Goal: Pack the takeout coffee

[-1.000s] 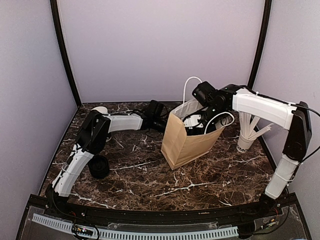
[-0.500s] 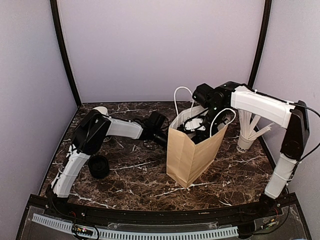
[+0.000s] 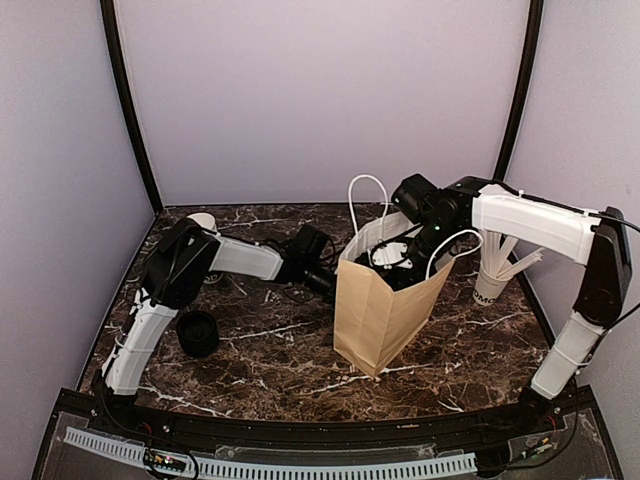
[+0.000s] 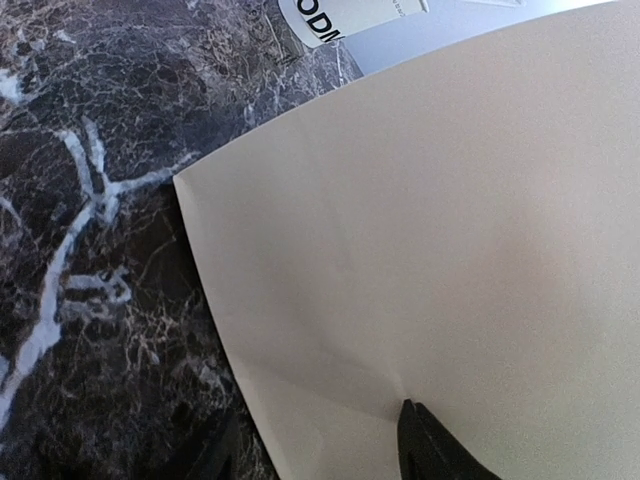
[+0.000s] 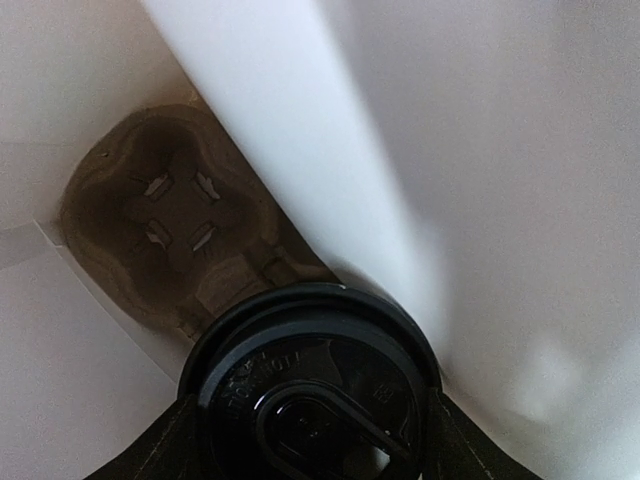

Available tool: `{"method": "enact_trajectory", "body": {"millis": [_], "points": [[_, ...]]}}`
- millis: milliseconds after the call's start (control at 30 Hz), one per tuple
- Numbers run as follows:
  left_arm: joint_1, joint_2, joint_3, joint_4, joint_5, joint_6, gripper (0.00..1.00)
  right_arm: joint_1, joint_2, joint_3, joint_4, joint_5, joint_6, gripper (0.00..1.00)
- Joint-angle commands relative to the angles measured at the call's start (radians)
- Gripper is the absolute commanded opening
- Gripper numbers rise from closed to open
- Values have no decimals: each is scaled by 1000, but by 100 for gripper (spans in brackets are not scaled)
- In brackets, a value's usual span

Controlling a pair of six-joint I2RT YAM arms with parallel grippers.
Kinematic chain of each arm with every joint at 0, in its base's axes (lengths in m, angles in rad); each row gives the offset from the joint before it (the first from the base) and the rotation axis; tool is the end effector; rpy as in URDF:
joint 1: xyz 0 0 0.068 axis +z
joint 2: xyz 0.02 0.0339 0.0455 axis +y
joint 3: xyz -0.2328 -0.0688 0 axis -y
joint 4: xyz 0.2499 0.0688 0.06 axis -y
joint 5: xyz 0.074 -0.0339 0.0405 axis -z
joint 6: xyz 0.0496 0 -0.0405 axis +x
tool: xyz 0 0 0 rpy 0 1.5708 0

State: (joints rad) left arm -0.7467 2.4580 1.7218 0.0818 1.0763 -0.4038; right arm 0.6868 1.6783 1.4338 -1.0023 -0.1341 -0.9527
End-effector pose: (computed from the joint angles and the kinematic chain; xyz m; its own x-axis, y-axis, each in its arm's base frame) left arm 0.3398 -0.3739 0.0778 -0.7389 0.4297 -0.5191 0.5922 0.0465 -0.8044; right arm 0.2596 0.2215 0.2259 0.1141 -0.9509 -0.2878 -0.9806 -0.0614 -0.1860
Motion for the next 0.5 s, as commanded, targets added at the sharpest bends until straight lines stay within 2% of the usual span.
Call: {"method": "enact_trajectory", "body": {"millis": [0,167,333,467], "points": [[-25,-86,-32,-1,1,24,59,-25,86,-64,-29,9,-13,34],[-9,-122,-65,-13,-105,18,61,-24,100,-47,-44,8,63,32],[23,-198,-179,43,-221,-34,61,-24,69,-76,-40,7,146,32],[29,-279,-171,-33,-348,15,63,-24,58,-116,13,36,189,32]]}}
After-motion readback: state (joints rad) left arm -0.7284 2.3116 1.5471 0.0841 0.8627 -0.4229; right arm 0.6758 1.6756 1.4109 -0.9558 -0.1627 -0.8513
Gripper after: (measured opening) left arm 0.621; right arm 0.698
